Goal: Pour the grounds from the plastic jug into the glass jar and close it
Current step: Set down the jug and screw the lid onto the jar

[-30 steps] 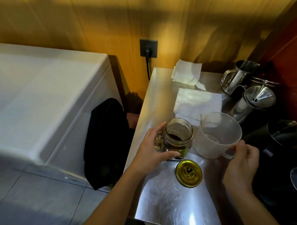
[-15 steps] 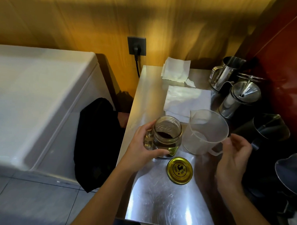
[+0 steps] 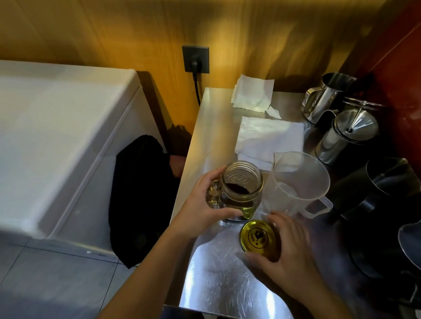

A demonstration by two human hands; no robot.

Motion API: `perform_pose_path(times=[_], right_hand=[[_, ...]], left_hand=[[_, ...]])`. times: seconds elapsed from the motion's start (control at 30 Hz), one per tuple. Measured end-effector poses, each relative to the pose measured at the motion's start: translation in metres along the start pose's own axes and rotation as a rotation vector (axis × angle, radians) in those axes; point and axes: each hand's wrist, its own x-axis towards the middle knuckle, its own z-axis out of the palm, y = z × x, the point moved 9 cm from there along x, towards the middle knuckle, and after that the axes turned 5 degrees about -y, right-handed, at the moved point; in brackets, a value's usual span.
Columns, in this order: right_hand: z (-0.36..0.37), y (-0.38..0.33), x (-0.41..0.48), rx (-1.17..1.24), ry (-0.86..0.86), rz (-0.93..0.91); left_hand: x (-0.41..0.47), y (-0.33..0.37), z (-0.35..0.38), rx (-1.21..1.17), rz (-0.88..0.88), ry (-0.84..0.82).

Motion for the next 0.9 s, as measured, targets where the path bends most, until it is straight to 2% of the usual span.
perform_pose_path(times=[0.1, 0.23, 0.37, 0.5, 0.77, 0.9], right_hand=[[0.015, 0.01, -0.003, -0.062, -0.082, 0.035], [0.016, 0.01, -0.003, -0.058, -0.06, 0.015], [0.009, 0.004, -0.002, 0.035, -0.039, -0.003], [-0.008, -0.015, -0.005, 0.167, -0.036, -0.112], [-0.075, -0.054, 0.011, 0.366, 0.211, -0.272], [-0.093, -0.065, 0.032, 0.315, 0.259, -0.306]], left_hand=[[0.0, 0.0, -0.001, 0.004, -0.003, 0.002], [0.001, 0.001, -0.001, -0.004, -0.002, 0.0], [0.001, 0.001, -0.002, 0.016, -0.008, 0.003], [0.0, 0.001, -0.001, 0.038, -0.016, 0.013], [0.0, 0.002, -0.001, 0.023, 0.014, 0.008], [-0.001, 0.005, -0.002, -0.003, 0.044, 0.016]])
